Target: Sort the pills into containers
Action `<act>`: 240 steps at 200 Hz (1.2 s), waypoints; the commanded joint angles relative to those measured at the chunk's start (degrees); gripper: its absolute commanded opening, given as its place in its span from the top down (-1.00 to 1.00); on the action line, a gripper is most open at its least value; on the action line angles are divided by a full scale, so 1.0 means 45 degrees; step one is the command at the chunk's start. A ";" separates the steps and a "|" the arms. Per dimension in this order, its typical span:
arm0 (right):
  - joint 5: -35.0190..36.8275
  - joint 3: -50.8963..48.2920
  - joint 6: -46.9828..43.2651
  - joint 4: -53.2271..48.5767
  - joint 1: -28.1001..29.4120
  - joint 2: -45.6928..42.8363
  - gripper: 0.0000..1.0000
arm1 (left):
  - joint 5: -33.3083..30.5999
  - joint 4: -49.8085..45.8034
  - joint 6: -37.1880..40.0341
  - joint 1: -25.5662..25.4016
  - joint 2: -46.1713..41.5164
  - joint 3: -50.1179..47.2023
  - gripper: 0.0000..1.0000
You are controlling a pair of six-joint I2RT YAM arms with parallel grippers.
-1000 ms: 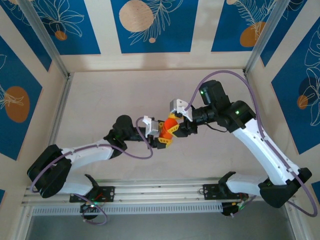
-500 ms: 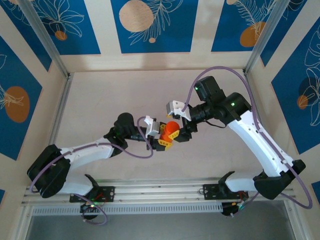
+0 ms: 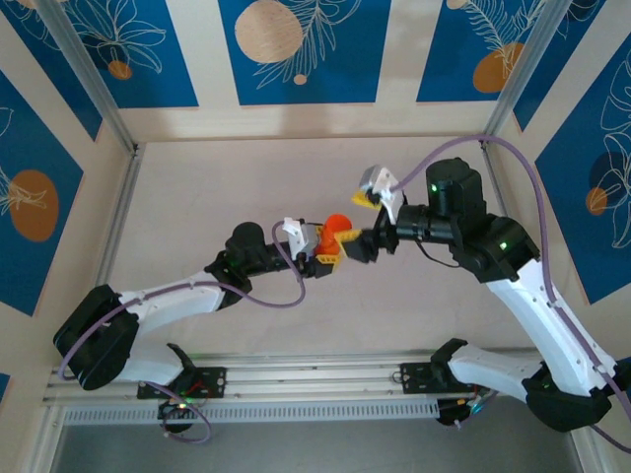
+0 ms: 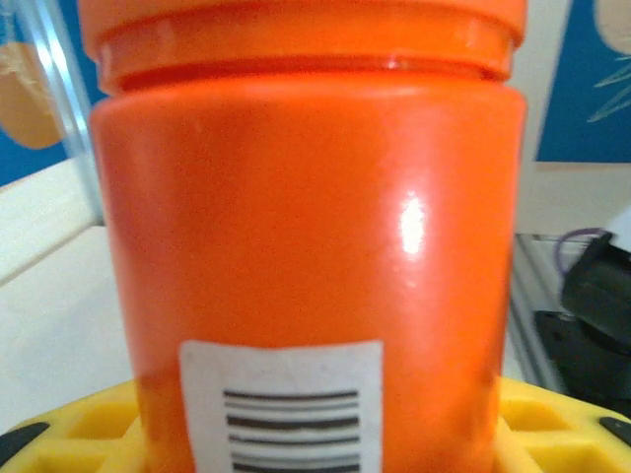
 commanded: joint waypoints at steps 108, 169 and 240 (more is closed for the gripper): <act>0.6293 0.0477 0.8021 0.0217 0.1750 0.2086 -0.56 | -0.2649 0.0097 0.0658 -0.0032 -0.0370 -0.0129 1.00; 0.6374 0.0644 0.7836 0.0022 0.2080 0.2600 -0.52 | -0.2624 0.0208 0.0611 -0.0032 -0.0277 -0.0137 1.00; 0.6050 0.0228 0.7791 0.0058 0.2100 0.2610 -0.32 | -0.2848 0.0217 0.0620 -0.0041 -0.0451 -0.0201 1.00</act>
